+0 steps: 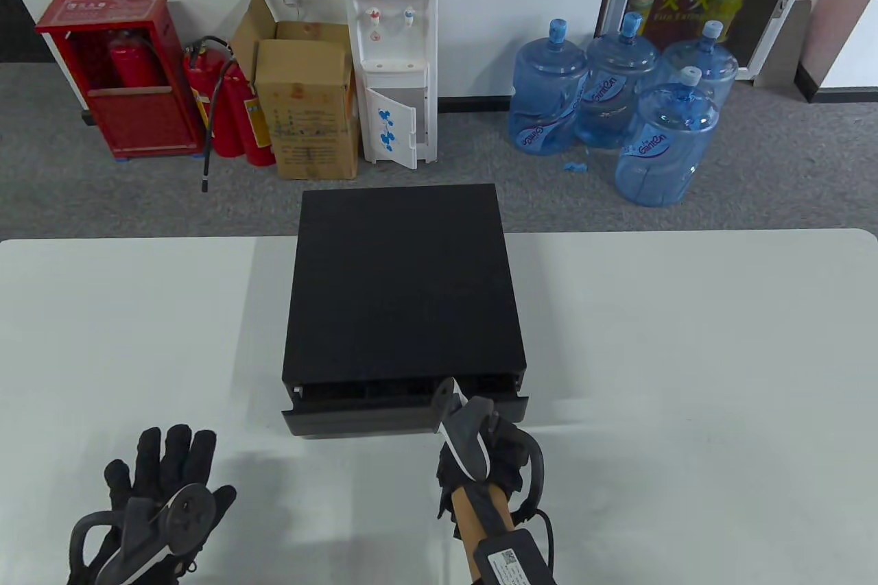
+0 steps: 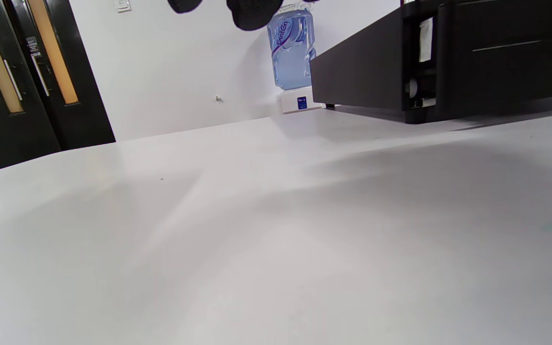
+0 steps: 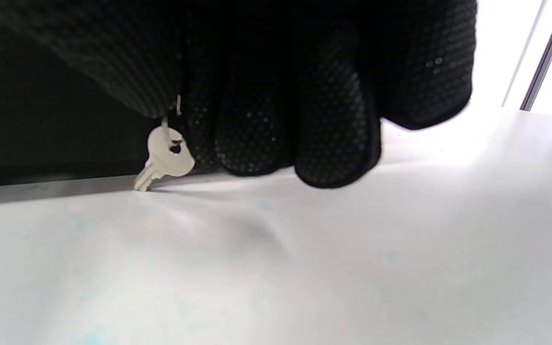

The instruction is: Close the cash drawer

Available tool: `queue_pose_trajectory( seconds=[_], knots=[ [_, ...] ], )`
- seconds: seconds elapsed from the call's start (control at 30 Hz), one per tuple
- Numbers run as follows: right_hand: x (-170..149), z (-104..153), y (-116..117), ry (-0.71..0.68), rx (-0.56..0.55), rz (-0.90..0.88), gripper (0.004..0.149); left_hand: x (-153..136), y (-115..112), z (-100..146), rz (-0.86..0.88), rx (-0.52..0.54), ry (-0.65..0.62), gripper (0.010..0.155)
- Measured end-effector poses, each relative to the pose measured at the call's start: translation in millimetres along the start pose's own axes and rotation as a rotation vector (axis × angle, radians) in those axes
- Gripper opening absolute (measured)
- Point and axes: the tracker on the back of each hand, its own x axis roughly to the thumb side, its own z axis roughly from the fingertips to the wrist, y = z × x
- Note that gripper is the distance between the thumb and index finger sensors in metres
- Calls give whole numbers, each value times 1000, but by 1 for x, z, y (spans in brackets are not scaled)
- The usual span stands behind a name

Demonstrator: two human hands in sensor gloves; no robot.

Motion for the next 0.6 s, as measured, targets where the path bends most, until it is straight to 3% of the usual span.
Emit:
queue_pose_trajectory(
  seconds=[0.27,0.6],
  knots=[
    [-3,-9,-2,3,55,-65,42,0,1,0,-4,4,0,81],
    [-11,-1,-17,19,45,-86,43,0,1,1,-7,2,7,81]
  ],
)
